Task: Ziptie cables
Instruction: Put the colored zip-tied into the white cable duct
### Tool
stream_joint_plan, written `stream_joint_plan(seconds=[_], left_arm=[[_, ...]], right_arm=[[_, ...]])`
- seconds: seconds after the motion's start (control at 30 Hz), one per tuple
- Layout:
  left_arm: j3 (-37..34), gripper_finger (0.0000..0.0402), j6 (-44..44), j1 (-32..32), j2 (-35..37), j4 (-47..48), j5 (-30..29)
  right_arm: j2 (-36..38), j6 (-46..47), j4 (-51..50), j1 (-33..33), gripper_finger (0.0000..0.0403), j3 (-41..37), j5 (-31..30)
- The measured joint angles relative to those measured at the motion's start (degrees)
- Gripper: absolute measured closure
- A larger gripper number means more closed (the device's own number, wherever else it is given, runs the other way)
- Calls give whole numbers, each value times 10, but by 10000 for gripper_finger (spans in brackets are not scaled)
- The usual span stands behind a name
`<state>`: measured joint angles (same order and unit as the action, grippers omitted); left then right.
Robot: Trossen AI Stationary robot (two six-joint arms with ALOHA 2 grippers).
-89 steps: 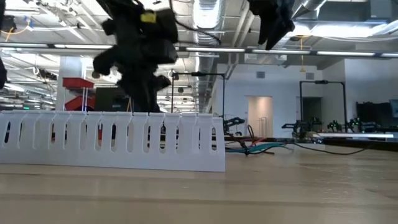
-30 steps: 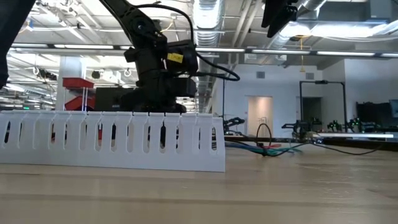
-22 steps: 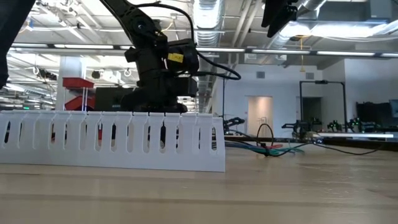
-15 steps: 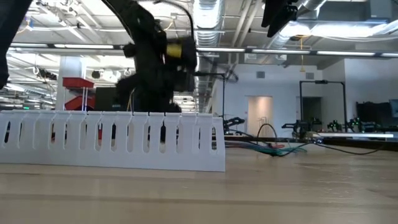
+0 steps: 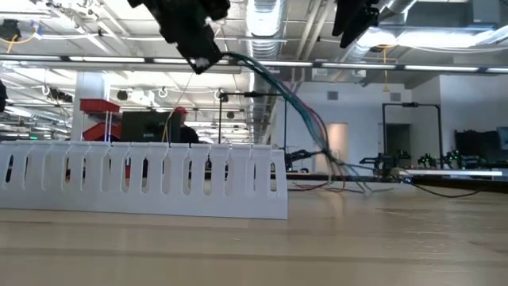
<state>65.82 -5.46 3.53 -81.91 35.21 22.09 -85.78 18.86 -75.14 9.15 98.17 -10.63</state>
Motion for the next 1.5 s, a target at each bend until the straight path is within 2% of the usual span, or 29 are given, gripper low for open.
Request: stream_joint_plan(seconds=[0.13, 0.37, 0.5, 0.57, 0.7, 0.77, 0.83, 0.97, 1.13, 1.27, 1.5], left_arm=[[0, 398, -14, -33, -30, -22, 22], [0, 399, -25, -58, -101, -113, 102], [0, 399, -27, -92, -148, -111, 123], [0, 399, -29, -116, -163, -89, 100], [-15, 399, -28, -140, -167, -49, -8], [-28, 399, -6, -141, -164, -24, -60], [-41, 399, 28, -141, -156, -1, -88], [-70, 399, 94, -148, -125, 30, -96], [-100, 399, 168, -188, -71, 53, -108], [-106, 399, 230, -213, -35, 70, -140], [-106, 399, 325, -264, -2, 89, -177]], right_arm=[[0, 13, 14, 0, 165, 0, 0], [0, 61, 14, -5, 165, 0, 0], [0, 96, 14, -14, 165, 0, 0], [0, 111, 14, -22, 165, 0, -2], [0, 133, 14, -52, 169, 0, -16], [0, 131, 14, -72, 173, 0, -22], [0, 128, 14, -91, 177, 0, -31], [0, 128, 14, -124, 184, 0, -38], [0, 142, 14, -153, 187, 0, -49], [-11, 156, 15, -173, 188, 0, -50], [-100, 119, 60, -194, 188, 0, -57]])
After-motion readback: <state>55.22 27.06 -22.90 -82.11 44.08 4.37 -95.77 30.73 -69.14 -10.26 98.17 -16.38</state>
